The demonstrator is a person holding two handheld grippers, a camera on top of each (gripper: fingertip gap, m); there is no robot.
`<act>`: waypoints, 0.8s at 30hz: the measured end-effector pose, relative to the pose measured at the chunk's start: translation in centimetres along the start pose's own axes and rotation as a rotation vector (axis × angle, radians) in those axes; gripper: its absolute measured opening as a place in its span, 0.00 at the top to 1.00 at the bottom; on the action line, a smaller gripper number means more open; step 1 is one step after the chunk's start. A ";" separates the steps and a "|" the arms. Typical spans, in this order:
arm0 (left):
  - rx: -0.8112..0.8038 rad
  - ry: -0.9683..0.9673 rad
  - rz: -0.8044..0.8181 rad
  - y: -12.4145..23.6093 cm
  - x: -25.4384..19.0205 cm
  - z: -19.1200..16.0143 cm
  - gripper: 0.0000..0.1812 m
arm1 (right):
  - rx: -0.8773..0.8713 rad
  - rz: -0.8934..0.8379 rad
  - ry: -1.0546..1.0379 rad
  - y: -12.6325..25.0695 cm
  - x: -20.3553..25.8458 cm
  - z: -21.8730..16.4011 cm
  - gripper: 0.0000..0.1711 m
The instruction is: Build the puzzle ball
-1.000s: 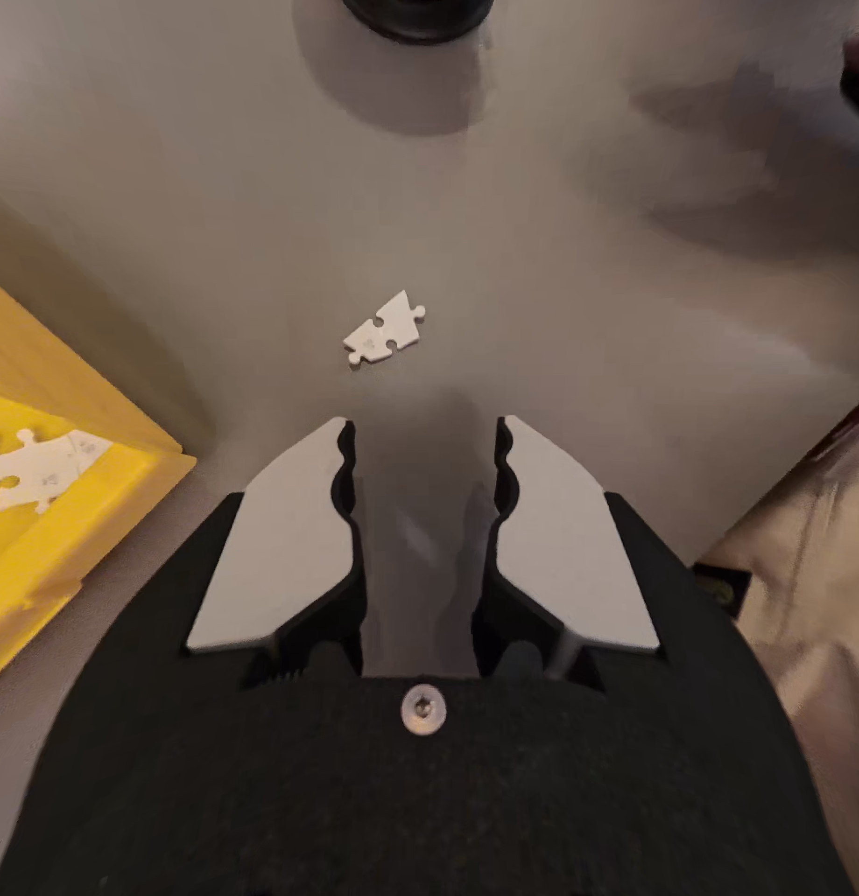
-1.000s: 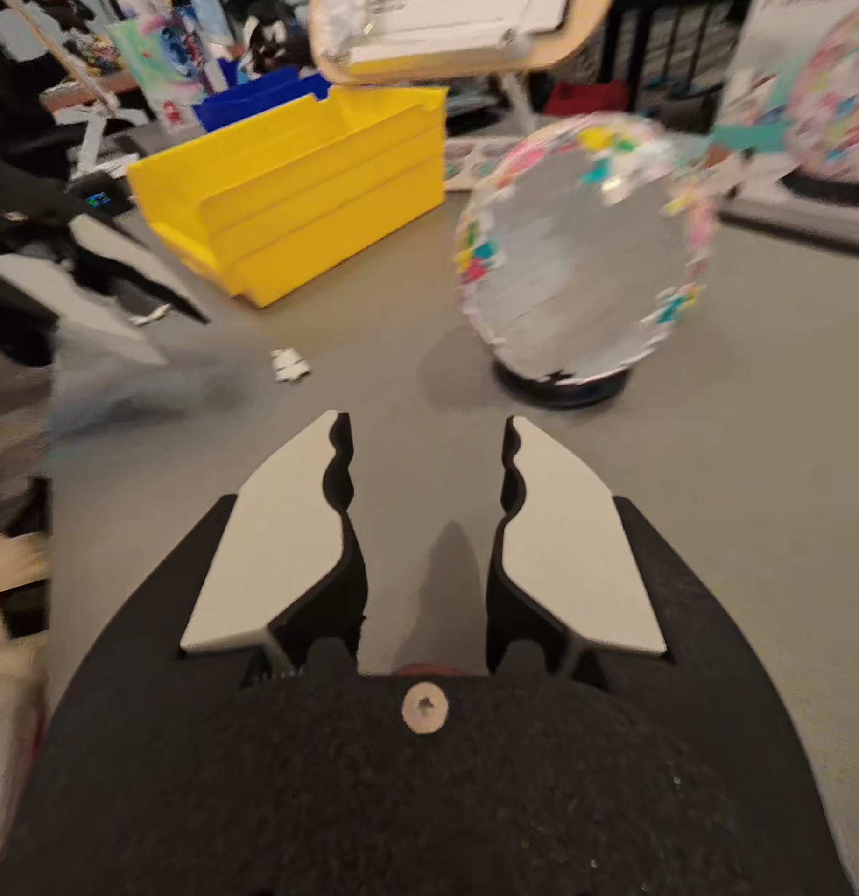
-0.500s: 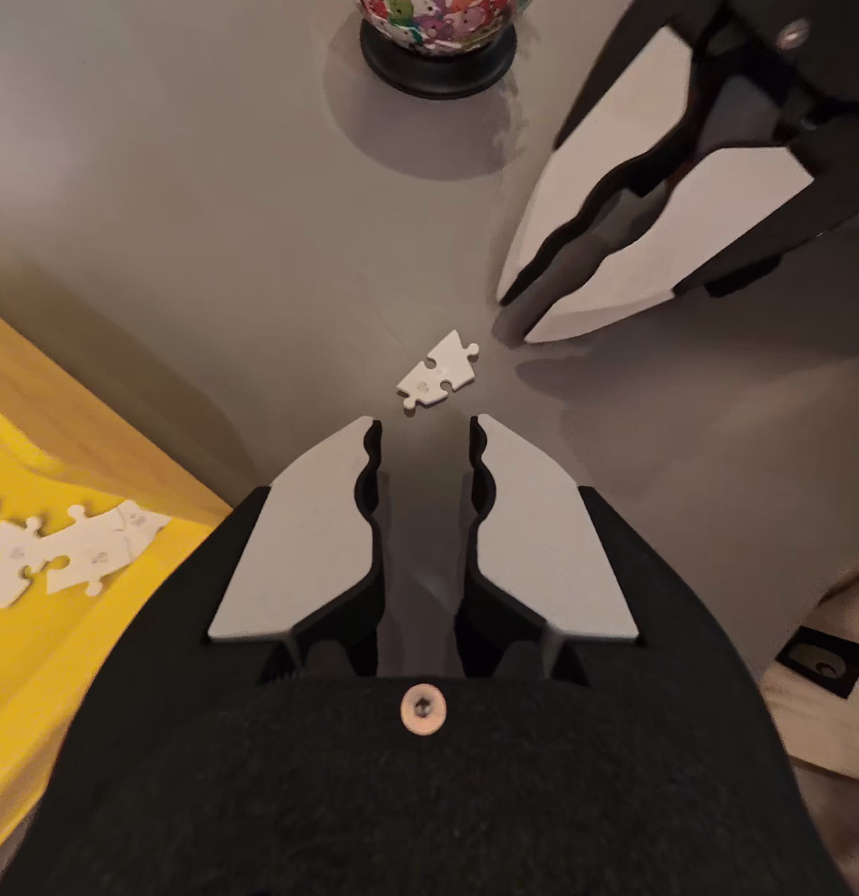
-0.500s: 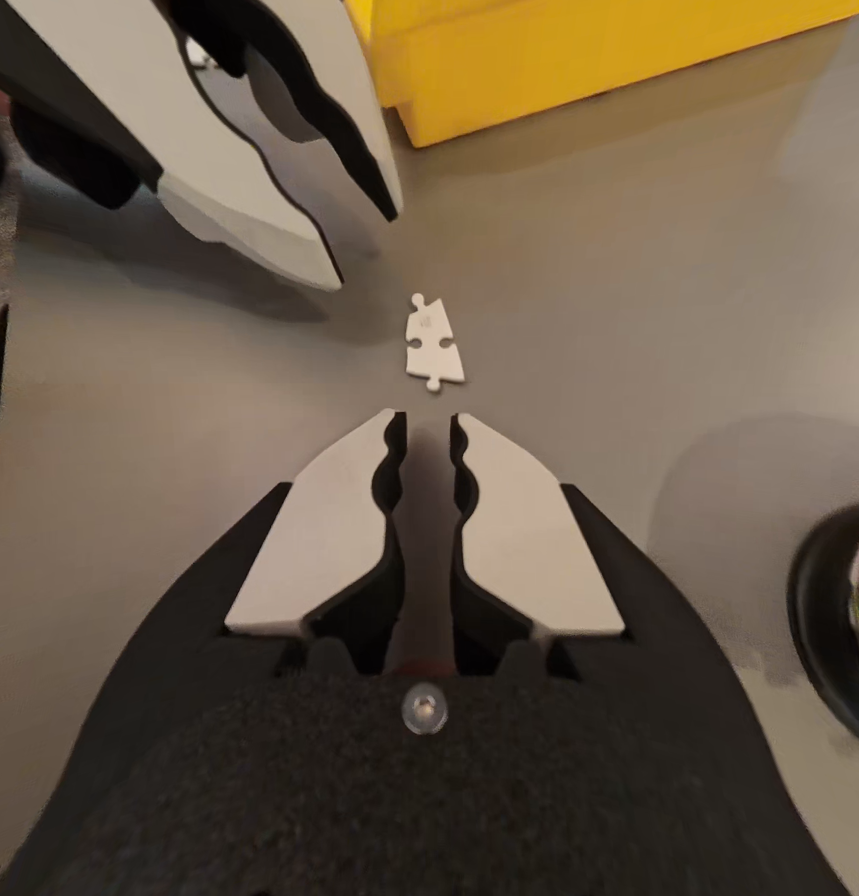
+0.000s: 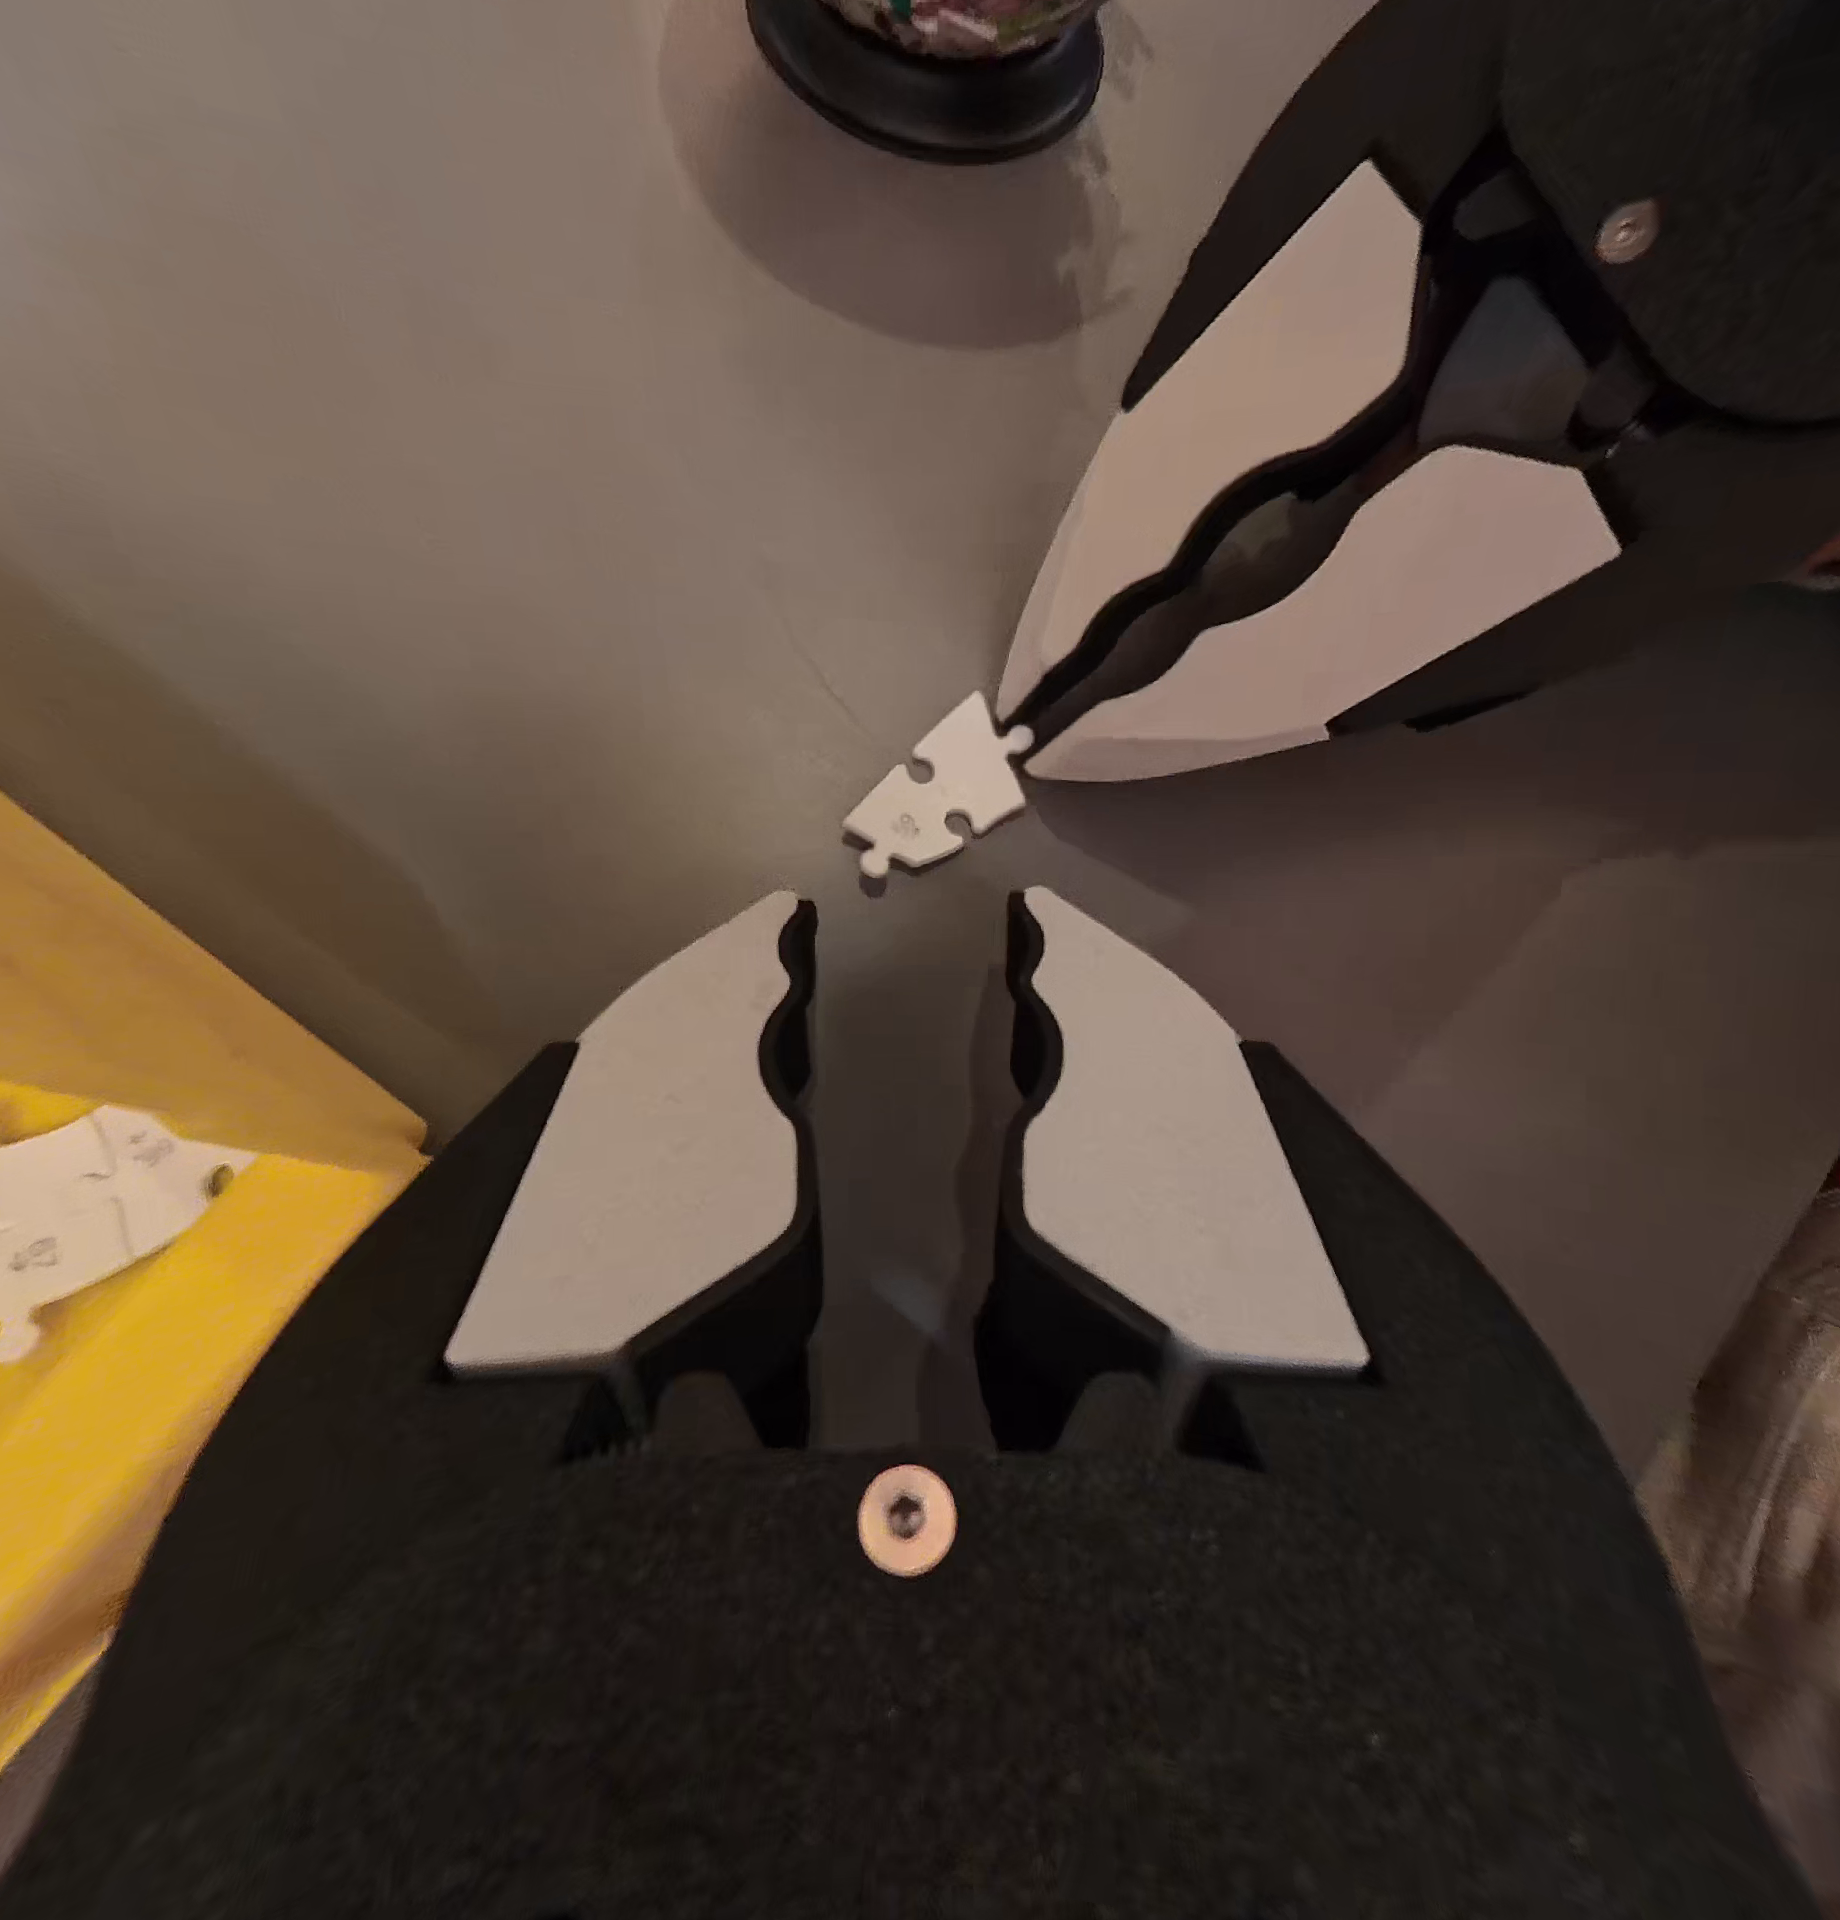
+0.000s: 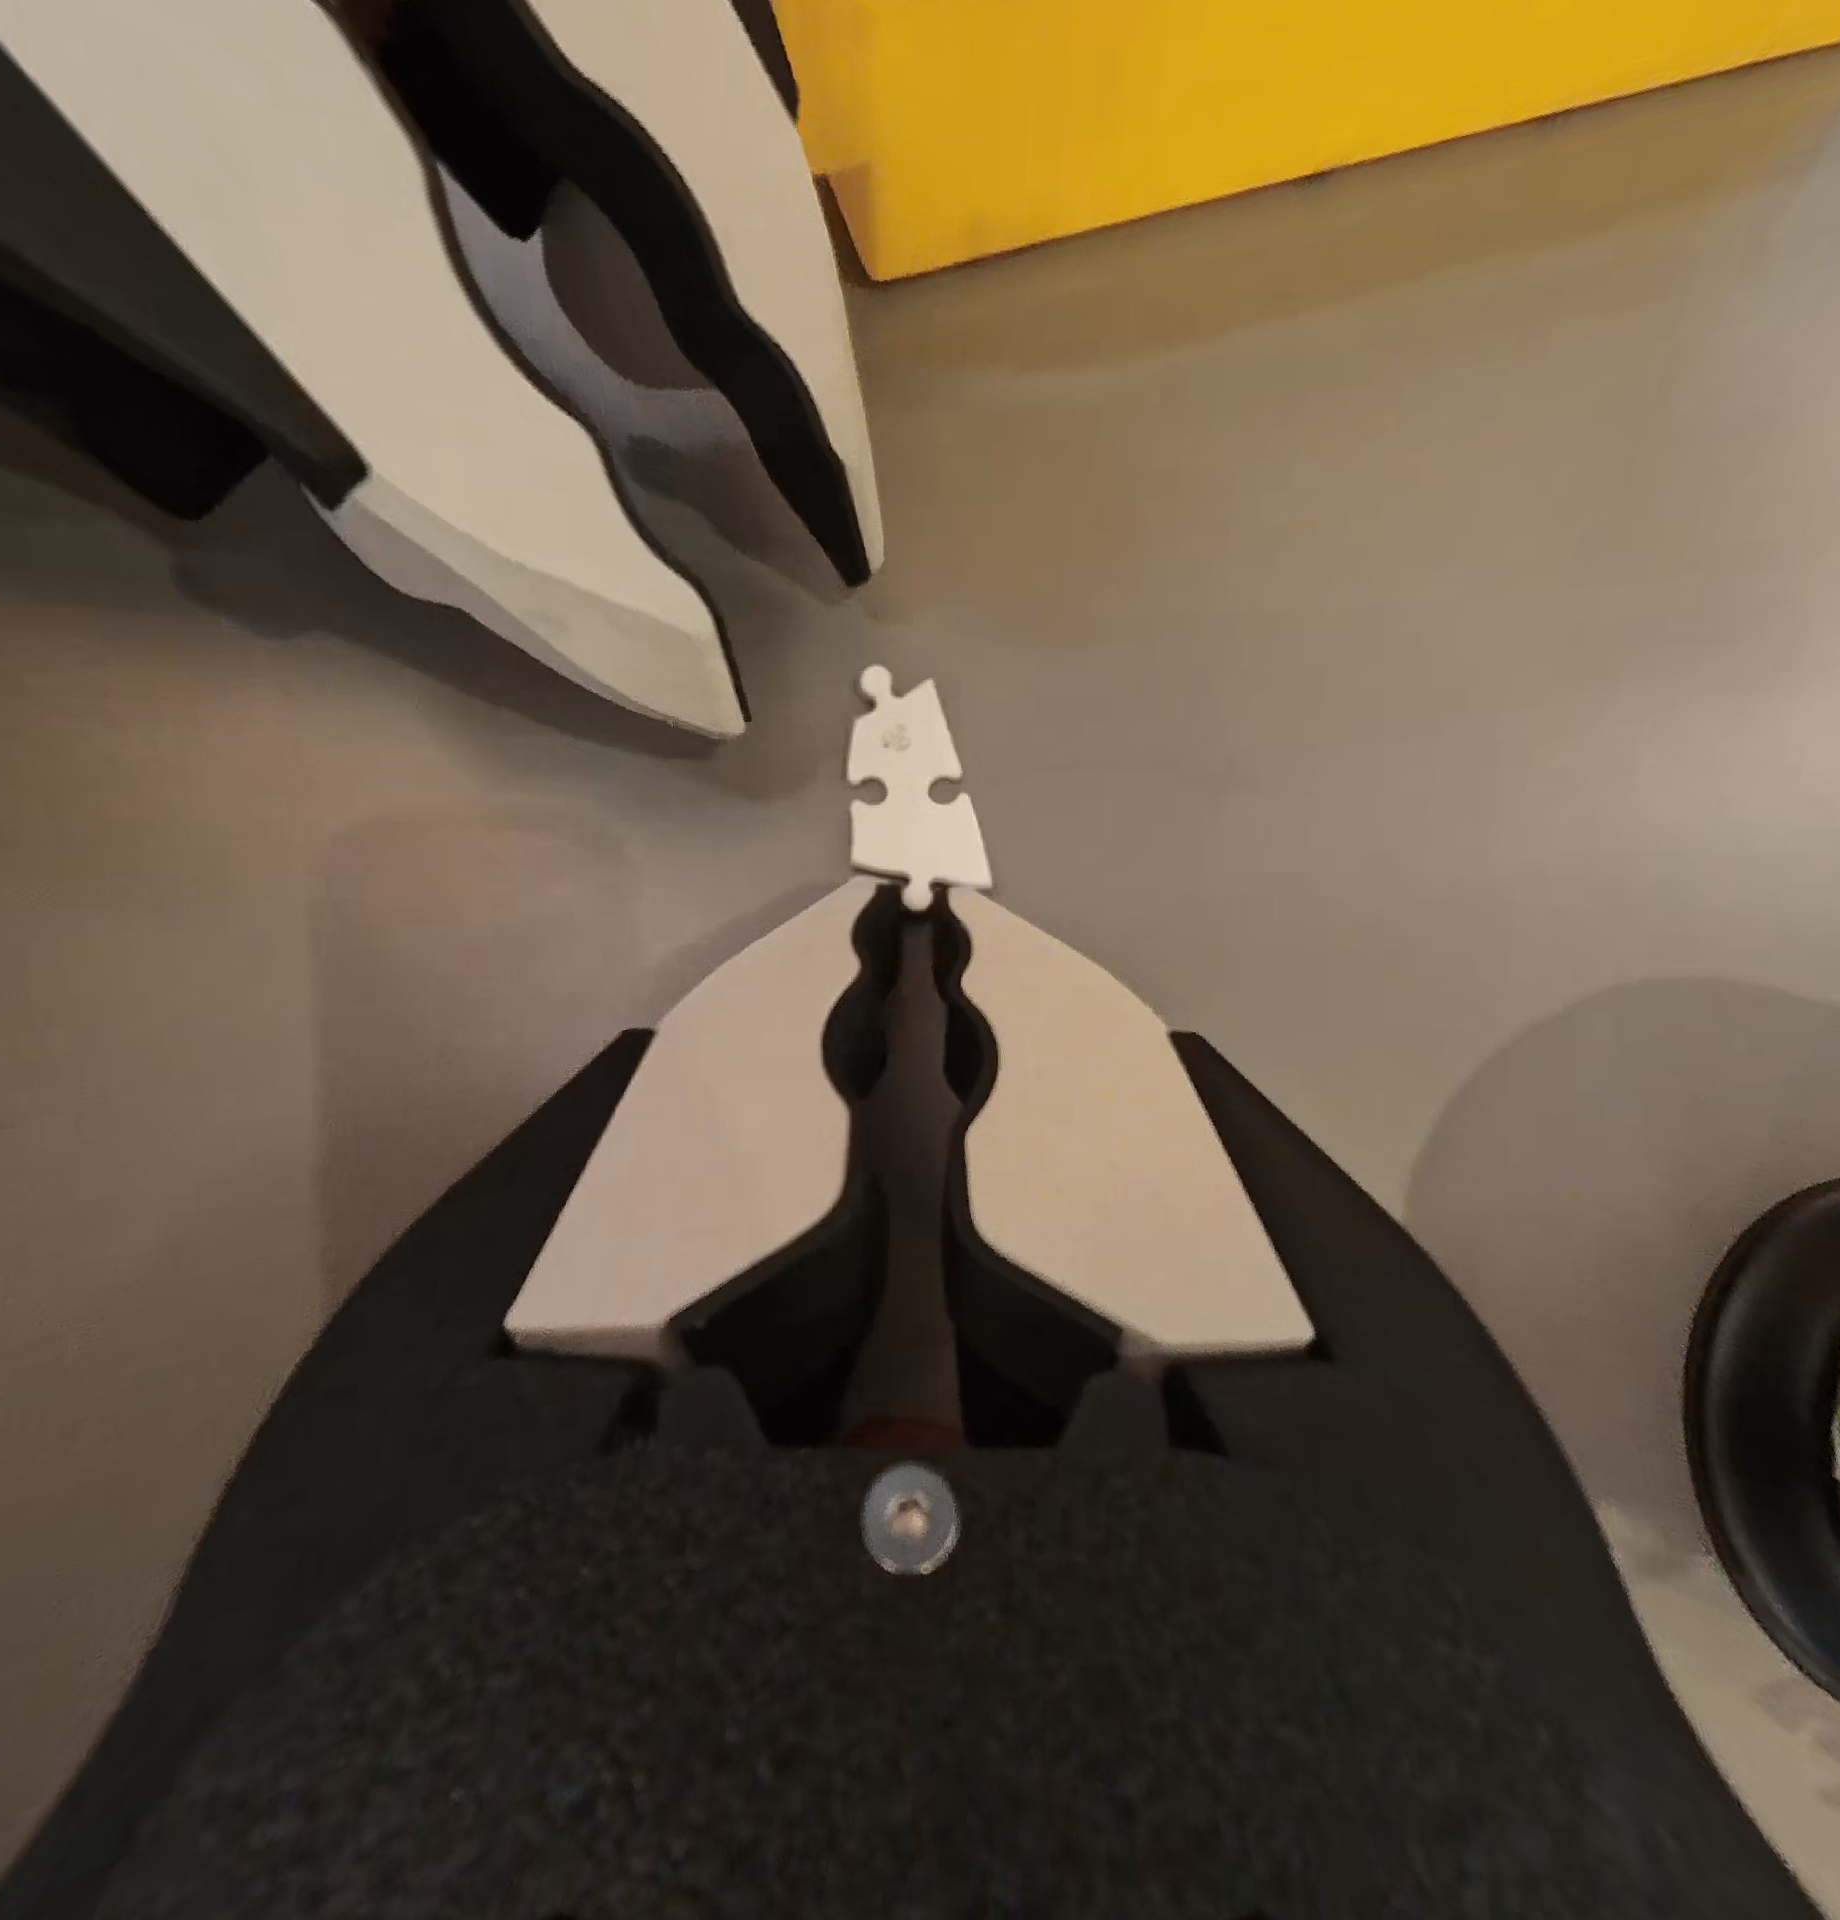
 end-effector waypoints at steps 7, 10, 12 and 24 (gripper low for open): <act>-0.010 0.011 0.020 0.2 0.4 0.2 0.81 | -0.041 -0.063 -0.022 1.1 0.1 0.1 0.97; -0.033 0.034 0.025 0.6 0.5 0.5 0.81 | -0.074 -0.115 -0.079 3.1 -0.1 -0.3 0.97; -0.058 0.044 0.027 0.9 0.5 0.9 0.81 | -0.093 -0.167 -0.131 5.1 -0.3 -1.0 0.97; -0.130 0.093 0.021 1.3 0.1 2.4 0.81 | -0.098 -0.455 -0.500 15.0 -4.5 -7.1 0.97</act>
Point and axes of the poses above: each gripper's, where its closed fingertips meet, y back along the fingers, z out of its top, x = y × z across the jaws, the point moved 1 cm from there along y, back along the fingers, and after that the axes turned 12 degrees about z, right-handed, at the moved point
